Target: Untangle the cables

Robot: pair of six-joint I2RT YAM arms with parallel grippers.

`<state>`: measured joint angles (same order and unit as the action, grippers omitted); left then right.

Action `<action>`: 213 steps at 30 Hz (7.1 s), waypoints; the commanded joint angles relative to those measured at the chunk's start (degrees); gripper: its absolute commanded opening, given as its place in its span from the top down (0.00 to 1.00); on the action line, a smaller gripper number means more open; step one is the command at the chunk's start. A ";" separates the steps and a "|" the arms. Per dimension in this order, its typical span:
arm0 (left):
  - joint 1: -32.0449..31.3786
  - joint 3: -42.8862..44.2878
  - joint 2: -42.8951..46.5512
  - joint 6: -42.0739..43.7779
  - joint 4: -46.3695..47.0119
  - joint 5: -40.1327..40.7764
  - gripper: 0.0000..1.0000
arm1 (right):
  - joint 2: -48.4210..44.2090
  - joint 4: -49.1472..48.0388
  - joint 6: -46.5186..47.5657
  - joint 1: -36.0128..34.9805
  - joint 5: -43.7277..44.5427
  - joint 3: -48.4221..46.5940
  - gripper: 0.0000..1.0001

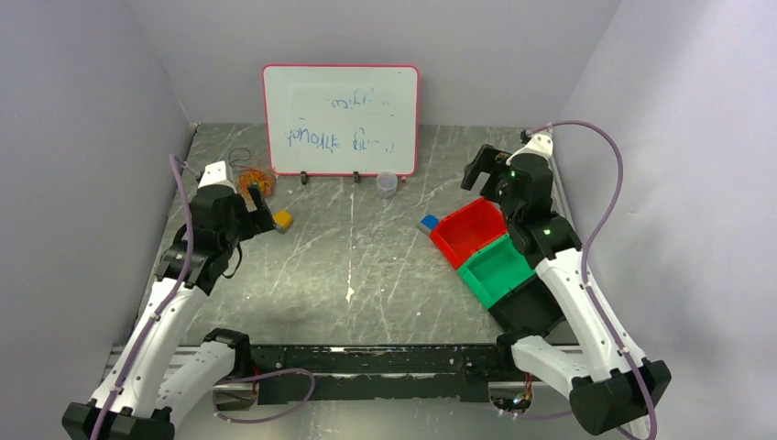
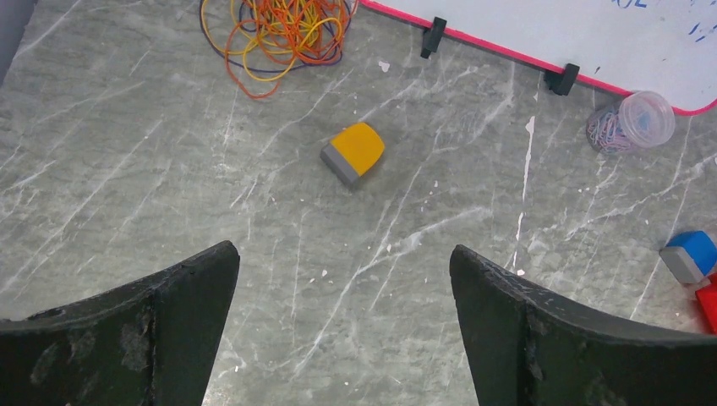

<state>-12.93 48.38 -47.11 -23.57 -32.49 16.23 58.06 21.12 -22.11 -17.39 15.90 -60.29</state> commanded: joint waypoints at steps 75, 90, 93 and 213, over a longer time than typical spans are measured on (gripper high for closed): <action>21.45 37.16 -70.13 24.02 13.27 -24.28 0.01 | 4.45 -2.25 3.11 0.41 -17.11 8.61 0.00; 21.40 37.70 -72.51 21.62 14.99 -24.64 0.41 | 4.78 -1.98 2.77 0.42 -17.21 8.38 0.00; 21.45 37.60 -71.93 21.43 15.04 -24.31 0.51 | 4.54 -1.67 2.78 0.41 -17.22 8.18 0.00; 21.36 31.41 -61.21 19.79 18.33 -23.02 0.15 | -5.87 -4.44 -6.91 0.42 -21.26 17.96 0.00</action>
<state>8.21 73.69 -103.50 -11.31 -13.23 0.30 51.48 18.02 -29.26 -17.32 -3.55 -42.41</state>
